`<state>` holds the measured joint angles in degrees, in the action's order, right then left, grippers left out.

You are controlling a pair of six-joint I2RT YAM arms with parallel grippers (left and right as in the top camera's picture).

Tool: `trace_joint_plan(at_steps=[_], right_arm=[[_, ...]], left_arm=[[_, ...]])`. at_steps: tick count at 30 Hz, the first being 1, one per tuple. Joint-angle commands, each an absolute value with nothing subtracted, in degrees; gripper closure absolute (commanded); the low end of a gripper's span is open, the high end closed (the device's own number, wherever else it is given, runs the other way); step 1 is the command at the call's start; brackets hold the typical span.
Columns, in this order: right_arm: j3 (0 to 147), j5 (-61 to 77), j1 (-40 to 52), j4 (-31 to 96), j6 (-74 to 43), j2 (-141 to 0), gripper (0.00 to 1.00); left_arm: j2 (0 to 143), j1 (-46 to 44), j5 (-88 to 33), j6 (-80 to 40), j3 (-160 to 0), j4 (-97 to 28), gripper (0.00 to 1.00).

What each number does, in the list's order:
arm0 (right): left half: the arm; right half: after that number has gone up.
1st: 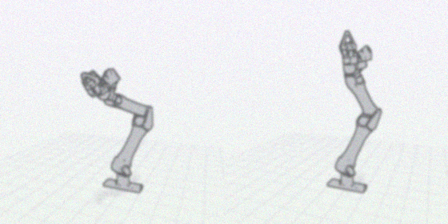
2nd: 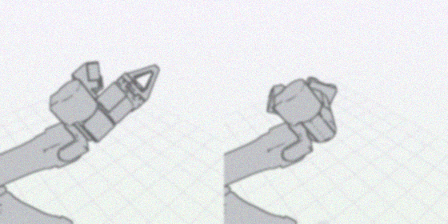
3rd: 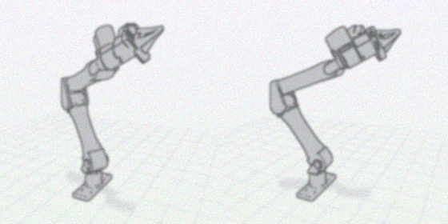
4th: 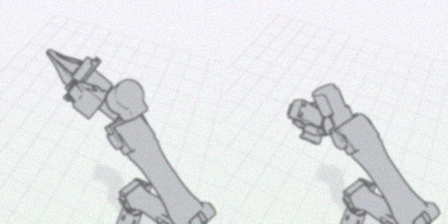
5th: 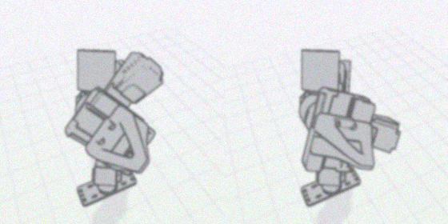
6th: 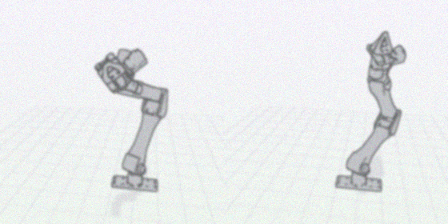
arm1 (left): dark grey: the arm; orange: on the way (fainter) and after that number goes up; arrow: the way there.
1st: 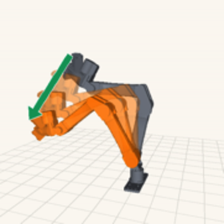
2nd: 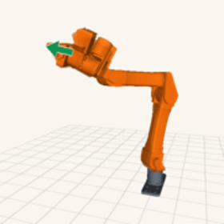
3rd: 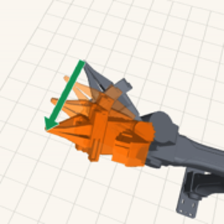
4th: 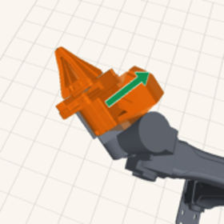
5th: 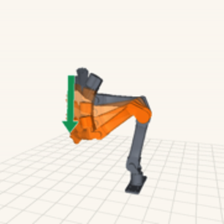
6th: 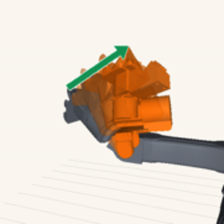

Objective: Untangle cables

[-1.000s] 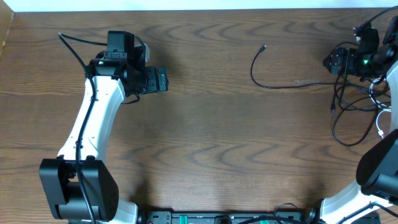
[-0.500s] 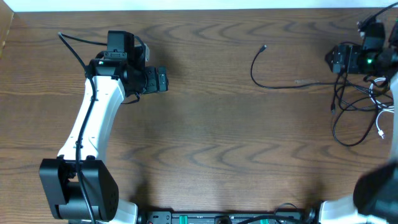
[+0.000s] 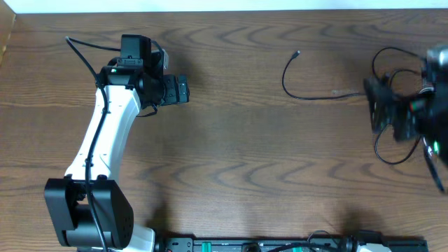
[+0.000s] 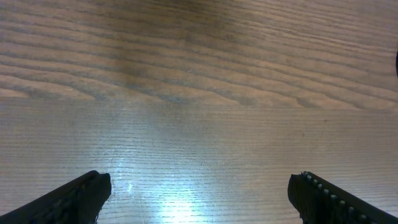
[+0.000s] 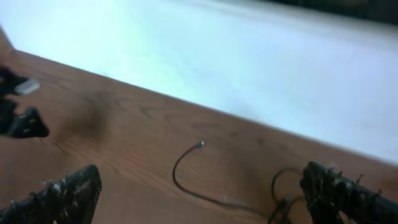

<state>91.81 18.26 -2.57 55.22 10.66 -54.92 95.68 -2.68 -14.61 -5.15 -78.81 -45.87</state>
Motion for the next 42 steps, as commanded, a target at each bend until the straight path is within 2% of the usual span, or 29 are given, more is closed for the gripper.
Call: trace_joint_plan(at_steps=[1,7,15,20,25,29,38,42], right_arm=[[89.8,17.1,-0.1,55.3,11.9,-49.7,0.01],[78.3,18.4,0.5,49.0,12.1,-39.1,0.01],[53.6,23.2,-0.5,26.1,12.0,-22.9,0.01],[35.0,23.6,-1.8,7.5,9.3,-12.1,0.01],[20.1,18.3,-1.8,-6.6,2.2,-2.3,0.01],[12.5,14.2,-1.2,-14.1,0.1,-0.4,0.01],[0.6,4.1,2.6,-22.3,-0.8,-0.3,0.01],[0.3,3.1,2.8,-13.8,-0.8,-0.3,0.01]], left_arm=[[95.4,-2.4,-13.8,-5.2,-79.3,-45.8,0.02],[95.4,-2.4,-13.8,-5.2,-79.3,-45.8,0.02],[95.4,-2.4,-13.8,-5.2,-79.3,-45.8,0.02],[95.4,-2.4,-13.8,-5.2,-79.3,-45.8,0.02],[95.4,-2.4,-13.8,-5.2,-79.3,-45.8,0.02],[95.4,-2.4,-13.8,-5.2,-79.3,-45.8,0.02],[95.4,-2.4,-13.8,-5.2,-79.3,-45.8,0.02],[95.4,-2.4,-13.8,-5.2,-79.3,-45.8,0.02]])
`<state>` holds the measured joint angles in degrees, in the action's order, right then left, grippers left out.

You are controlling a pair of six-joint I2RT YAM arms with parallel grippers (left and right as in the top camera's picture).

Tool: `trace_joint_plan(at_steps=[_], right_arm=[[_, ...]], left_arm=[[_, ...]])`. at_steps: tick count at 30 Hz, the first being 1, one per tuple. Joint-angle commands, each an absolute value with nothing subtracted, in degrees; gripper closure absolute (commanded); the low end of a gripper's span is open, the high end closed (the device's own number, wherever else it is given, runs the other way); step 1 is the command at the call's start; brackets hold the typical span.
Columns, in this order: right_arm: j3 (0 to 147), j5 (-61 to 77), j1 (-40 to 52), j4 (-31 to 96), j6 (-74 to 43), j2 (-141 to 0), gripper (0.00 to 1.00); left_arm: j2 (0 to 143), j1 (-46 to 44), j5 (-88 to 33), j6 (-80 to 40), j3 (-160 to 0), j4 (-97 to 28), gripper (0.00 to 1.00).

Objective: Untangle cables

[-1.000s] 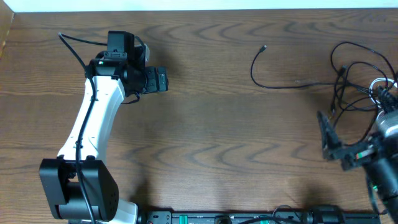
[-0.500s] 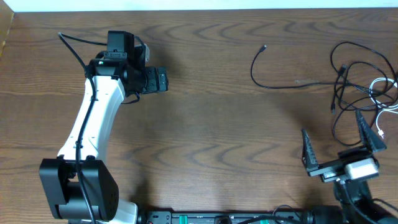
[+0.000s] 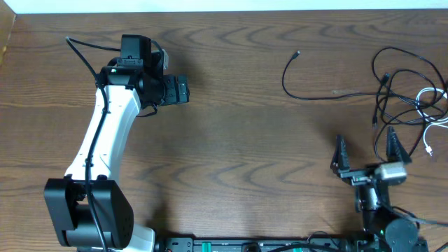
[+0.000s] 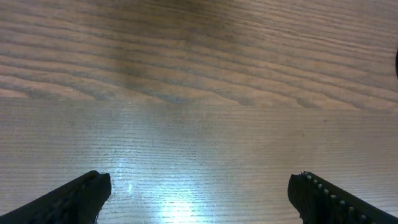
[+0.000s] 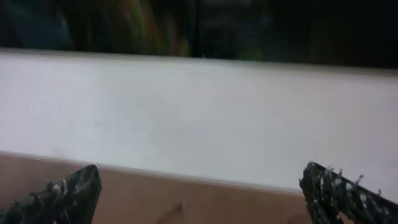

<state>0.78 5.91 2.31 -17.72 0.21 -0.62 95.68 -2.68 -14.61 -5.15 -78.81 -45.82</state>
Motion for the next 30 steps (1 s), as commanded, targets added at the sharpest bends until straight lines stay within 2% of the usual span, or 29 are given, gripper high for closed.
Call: trace_joint_plan(at_steps=[1,5,10,30], right_arm=[[0.3,3.1,2.9,-11.3,-0.8,-0.3,0.01],[0.3,3.2,2.9,4.0,-0.8,-0.3,0.01],[0.3,3.1,3.9,4.1,4.7,-0.3,0.01],[0.3,3.1,4.3,4.1,4.8,-0.3,0.01]], left_arm=[[95.4,-2.4,-13.8,-5.2,-79.3,-45.8,0.02],[95.4,-2.4,-13.8,-5.2,-79.3,-45.8,0.02],[95.4,-2.4,-13.8,-5.2,-79.3,-45.8,0.02],[95.4,-2.4,-13.8,-5.2,-79.3,-45.8,0.02]])
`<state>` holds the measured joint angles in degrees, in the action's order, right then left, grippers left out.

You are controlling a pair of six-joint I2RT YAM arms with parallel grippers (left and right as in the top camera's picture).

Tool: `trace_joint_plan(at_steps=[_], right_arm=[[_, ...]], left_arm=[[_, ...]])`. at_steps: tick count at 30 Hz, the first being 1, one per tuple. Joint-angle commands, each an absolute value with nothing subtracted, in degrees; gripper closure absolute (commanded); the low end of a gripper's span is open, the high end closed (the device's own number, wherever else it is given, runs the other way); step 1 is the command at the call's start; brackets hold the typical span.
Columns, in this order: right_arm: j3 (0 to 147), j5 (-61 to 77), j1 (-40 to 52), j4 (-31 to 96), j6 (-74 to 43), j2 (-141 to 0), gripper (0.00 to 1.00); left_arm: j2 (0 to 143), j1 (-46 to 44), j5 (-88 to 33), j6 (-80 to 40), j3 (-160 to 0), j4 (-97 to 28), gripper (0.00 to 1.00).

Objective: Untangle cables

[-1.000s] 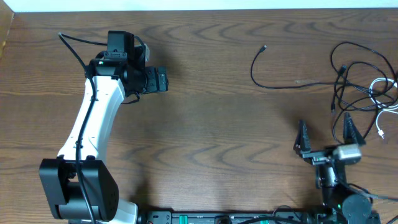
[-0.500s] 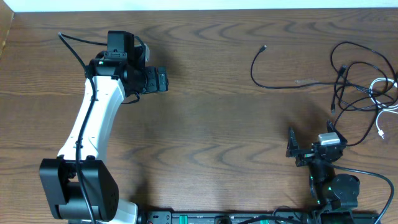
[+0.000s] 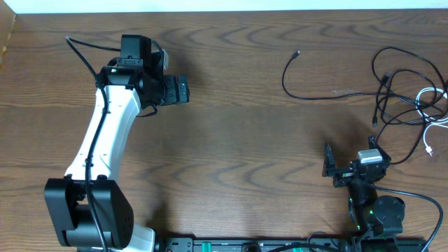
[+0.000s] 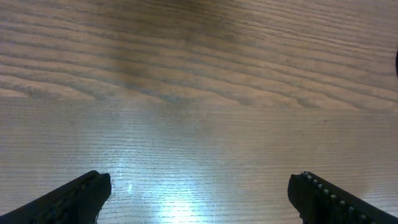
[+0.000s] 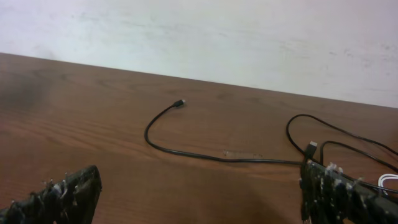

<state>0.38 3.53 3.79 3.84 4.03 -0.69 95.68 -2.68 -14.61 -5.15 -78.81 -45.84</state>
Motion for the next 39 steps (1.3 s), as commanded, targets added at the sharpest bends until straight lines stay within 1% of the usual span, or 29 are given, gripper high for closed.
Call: trace_joint_plan(at_steps=[1,14,17,23,28,34,39], right_arm=[[0.3,3.1,4.3,4.1,4.8,-0.3,0.01],[0.3,3.1,4.3,4.1,4.8,-0.3,0.01],[0.3,3.1,4.3,4.1,4.8,-0.3,0.01],[0.3,3.1,4.3,4.1,4.8,-0.3,0.01],[0.3,3.1,4.3,4.1,4.8,-0.3,0.01],[0.3,3.1,4.3,4.1,4.8,-0.3,0.01],[0.3,3.1,4.3,4.1,4.8,-0.3,0.01]], left_arm=[[95.4,-2.4,-13.8,-5.2,-79.3,-45.8,0.02],[95.4,-2.3,-13.8,-5.2,-79.3,-45.8,0.02],[93.3,-2.3,-13.1,-5.0,-79.0,-46.8,0.02],[80.0,-3.0,-12.8,-5.0,-75.9,-47.9,0.02],[66.2,-2.9,-11.9,-5.0,-75.7,-56.2,0.02],[53.9,-2.9,-9.3,-5.0,-75.2,-66.0,0.02],[41.7,-2.8,-9.4,-5.1,-68.9,-66.8,0.02]])
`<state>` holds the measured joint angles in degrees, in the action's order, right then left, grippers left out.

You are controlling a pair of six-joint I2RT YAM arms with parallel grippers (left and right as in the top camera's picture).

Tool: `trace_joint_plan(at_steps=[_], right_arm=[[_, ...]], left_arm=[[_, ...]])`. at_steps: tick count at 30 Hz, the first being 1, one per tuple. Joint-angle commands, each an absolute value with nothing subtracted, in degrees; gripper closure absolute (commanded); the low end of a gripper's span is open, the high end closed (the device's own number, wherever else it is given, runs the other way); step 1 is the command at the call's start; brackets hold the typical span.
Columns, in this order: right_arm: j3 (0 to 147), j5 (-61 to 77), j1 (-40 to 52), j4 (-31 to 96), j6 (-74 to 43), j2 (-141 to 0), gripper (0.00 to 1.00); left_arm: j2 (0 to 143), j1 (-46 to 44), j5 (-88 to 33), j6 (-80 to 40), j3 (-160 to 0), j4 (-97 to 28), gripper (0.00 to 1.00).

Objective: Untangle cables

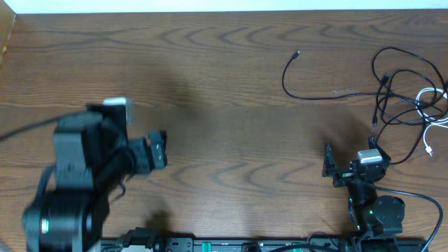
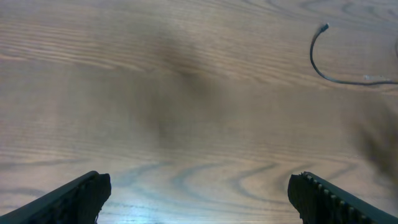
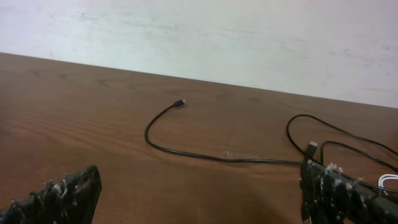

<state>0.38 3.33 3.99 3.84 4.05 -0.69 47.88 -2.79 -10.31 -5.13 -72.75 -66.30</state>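
A black cable point(image 1: 308, 96) lies loose at the back right, and its free plug point(image 1: 297, 53) points away from the rest. Its other end runs into a tangle of black cables point(image 1: 395, 84) mixed with a white cable point(image 1: 430, 115) at the right edge. My right gripper point(image 1: 348, 159) sits low at the front right, open and empty, facing the black cable point(image 3: 186, 149). My left gripper point(image 1: 162, 148) is open and empty at the front left, blurred with motion. The black cable's curved end point(image 2: 320, 56) shows far off in the left wrist view.
The brown wooden table point(image 1: 231, 133) ends at a white wall point(image 3: 217, 37) at the back. A black rail of equipment point(image 1: 259, 245) runs along the front edge between the two arm bases.
My left arm has moved from the back left of the table to the front left. Its wrist view now takes in the black cable's end. The right arm has not moved.
My right gripper was first a blur beside the tangle at the right edge, open. Then it stood at the front right, facing the wall, and after that lowered to face the cables. The left arm stayed at the back left until now. The cables lie as before.
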Motion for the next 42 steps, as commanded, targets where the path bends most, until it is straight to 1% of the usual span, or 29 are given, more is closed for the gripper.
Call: trace_joint_plan(at_steps=[1,4,10,15,27,34,42], right_arm=[[0.3,3.1,4.3,4.1,4.8,-0.3,0.01],[0.3,3.1,4.3,4.1,4.8,-0.3,0.01],[0.3,3.1,4.3,4.1,4.8,-0.3,0.01],[0.3,3.1,4.3,4.1,4.8,-0.3,0.01],[0.3,3.1,4.3,4.1,4.8,-0.3,0.01],[0.3,3.1,4.3,4.1,4.8,-0.3,0.01],[0.3,3.1,4.3,4.1,4.8,-0.3,0.01]], left_arm=[[38.7,-2.8,-9.4,-5.1,-66.7,-66.7,0.02],[28.4,-3.0,-9.3,-5.3,-58.1,-62.4,0.02],[9.4,-2.9,-9.3,-5.3,-40.9,-48.8,0.02],[0.6,-2.8,-8.9,-5.3,-30.3,-40.7,0.03],[0.1,-2.8,-5.6,-5.2,-11.9,-18.3,0.02],[0.1,-2.8,-4.4,-5.3,-0.1,-2.4,0.02],[0.1,-2.8,-1.9,-5.0,-0.2,-3.8,0.02]])
